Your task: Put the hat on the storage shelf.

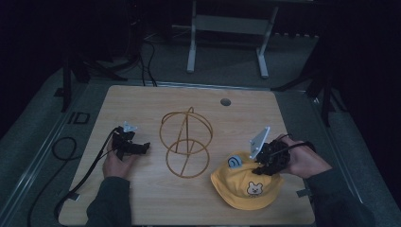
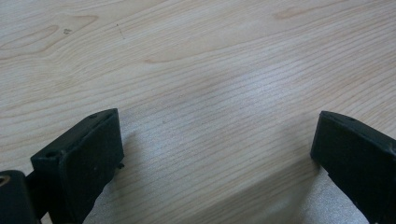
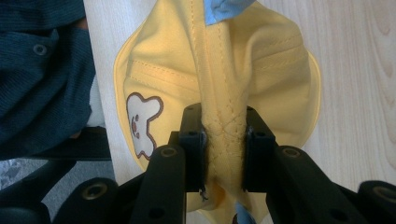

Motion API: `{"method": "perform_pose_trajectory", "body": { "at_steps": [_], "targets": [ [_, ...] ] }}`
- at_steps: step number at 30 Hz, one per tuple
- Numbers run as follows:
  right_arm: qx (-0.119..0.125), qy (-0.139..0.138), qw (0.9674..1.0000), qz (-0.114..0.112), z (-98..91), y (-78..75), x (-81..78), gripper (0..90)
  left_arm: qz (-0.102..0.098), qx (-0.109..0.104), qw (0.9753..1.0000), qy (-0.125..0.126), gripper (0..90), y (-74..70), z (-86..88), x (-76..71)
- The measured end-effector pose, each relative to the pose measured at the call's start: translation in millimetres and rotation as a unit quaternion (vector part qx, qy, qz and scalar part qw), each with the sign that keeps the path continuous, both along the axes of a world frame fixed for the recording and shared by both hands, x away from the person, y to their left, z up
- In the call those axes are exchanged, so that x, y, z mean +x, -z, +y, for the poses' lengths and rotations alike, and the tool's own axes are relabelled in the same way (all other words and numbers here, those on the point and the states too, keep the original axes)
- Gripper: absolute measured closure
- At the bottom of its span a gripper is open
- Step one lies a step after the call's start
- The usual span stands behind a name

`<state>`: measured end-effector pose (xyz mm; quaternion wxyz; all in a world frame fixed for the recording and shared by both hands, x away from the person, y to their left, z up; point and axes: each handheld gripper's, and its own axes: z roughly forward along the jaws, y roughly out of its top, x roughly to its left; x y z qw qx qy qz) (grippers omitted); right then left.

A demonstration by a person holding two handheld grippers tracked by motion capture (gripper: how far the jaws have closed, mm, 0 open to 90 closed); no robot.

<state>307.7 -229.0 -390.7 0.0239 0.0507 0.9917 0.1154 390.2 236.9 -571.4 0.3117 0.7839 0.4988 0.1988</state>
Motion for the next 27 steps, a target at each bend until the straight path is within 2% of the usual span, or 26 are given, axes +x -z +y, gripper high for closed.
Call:
{"method": "perform_pose_trajectory", "body": {
  "at_steps": [9,27],
  "targets": [
    [0.024,-0.003,0.9997,-0.010,-2.8,-15.8,1.5,74.6,0.000,0.000,1.0000,0.000,2.2,0.0,0.0,0.0],
    [0.051,-0.008,0.9983,-0.029,-5.1,-44.0,6.0,75.2,0.000,0.000,1.0000,0.000,2.1,0.0,0.0,0.0]
  ]
}}
